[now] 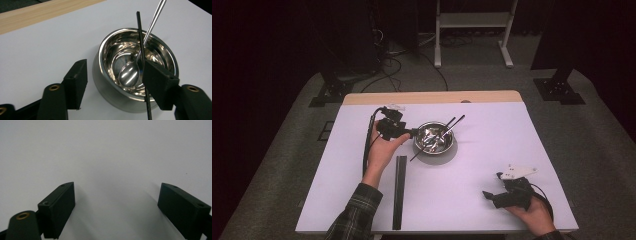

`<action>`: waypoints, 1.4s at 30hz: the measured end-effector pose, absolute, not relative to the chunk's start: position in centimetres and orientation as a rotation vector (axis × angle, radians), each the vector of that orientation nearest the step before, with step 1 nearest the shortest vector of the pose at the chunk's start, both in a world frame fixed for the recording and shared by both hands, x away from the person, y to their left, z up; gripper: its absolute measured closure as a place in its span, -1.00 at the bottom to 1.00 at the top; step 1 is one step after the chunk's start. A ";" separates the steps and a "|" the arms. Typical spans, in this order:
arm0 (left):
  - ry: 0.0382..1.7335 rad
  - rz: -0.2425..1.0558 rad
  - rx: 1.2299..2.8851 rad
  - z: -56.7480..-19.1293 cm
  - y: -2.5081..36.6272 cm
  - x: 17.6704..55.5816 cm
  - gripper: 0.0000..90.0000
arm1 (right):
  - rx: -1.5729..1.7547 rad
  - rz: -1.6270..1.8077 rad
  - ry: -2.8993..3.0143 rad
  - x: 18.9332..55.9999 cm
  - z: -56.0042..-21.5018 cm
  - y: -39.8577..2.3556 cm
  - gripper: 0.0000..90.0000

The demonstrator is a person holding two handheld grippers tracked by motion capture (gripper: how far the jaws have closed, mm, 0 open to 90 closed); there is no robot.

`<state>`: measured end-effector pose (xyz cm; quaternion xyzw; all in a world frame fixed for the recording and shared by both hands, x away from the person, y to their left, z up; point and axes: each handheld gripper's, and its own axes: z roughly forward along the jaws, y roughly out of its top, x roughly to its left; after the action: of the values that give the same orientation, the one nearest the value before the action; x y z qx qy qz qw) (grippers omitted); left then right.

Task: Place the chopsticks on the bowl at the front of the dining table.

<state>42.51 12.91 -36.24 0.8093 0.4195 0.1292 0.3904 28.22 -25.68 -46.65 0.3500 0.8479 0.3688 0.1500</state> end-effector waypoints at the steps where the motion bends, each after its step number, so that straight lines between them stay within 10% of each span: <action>1: 1.066 0.330 2.054 -36.2 13.1 42.4 -0.21 | 1.005 1.060 2.436 28.2 -46.6 -25.7 -0.72; 13: 1.057 0.380 2.059 -36.0 15.6 41.0 -0.77 | 1.006 1.060 2.436 28.2 -46.6 -25.7 -0.72; 42: 1.173 0.335 2.130 -42.6 19.4 40.6 -0.80 | 1.005 1.060 2.435 28.2 -46.6 -25.7 -0.72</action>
<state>40.63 19.39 -42.65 0.8171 0.4500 0.1286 0.3367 28.22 -25.69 -46.65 0.3500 0.8478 0.3690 0.1504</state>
